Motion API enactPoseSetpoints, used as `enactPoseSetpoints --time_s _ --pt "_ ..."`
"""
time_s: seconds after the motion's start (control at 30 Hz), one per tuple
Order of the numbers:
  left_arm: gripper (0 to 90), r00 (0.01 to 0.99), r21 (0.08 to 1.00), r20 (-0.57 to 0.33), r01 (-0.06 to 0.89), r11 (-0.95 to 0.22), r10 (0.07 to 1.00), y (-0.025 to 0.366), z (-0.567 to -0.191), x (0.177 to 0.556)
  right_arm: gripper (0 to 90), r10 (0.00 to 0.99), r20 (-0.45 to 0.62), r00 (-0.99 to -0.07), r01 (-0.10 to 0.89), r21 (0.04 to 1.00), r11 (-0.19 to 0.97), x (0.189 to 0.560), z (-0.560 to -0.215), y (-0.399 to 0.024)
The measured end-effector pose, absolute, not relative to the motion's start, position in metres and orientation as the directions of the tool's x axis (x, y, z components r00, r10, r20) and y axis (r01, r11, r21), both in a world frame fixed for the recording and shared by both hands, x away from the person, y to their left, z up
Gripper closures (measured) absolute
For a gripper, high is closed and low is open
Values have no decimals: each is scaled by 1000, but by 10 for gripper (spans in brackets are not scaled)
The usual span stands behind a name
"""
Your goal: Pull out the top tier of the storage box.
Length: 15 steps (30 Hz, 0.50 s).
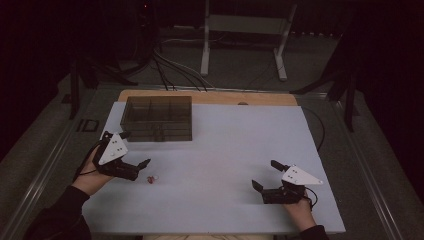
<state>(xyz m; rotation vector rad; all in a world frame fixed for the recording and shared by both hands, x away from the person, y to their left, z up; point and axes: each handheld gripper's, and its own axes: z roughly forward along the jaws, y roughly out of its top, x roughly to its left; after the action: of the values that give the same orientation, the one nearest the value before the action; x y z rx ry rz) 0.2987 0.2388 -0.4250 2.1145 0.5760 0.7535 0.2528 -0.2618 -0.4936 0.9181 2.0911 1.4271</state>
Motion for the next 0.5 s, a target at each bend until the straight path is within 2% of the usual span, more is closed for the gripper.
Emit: enactPoseSetpoints --time_s 0.5 --pt "0 695 708 446 112 -698 564 228 -426 311 30 732 11 -681 277 930 244 253 -494 -262"
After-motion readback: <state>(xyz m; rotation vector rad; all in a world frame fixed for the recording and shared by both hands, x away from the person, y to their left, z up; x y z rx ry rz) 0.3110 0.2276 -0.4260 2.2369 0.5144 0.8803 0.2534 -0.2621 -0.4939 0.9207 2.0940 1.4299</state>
